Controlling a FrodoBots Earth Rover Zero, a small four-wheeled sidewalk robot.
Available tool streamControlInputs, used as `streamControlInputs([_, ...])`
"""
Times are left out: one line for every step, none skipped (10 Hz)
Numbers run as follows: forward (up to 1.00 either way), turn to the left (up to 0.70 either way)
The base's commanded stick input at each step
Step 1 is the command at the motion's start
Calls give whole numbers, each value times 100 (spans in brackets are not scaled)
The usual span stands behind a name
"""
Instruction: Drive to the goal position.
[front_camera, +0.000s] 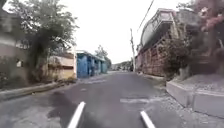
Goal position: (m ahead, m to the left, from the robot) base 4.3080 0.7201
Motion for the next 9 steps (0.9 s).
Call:
streamControlInputs([85, 0])
streamControlInputs([85, 0])
streamControlInputs([85, 0])
streamControlInputs([85, 0])
streamControlInputs([85, -17])
streamControlInputs([85, -34])
streamControlInputs([85, -34])
streamControlInputs([85, -34])
streamControlInputs([85, 0])
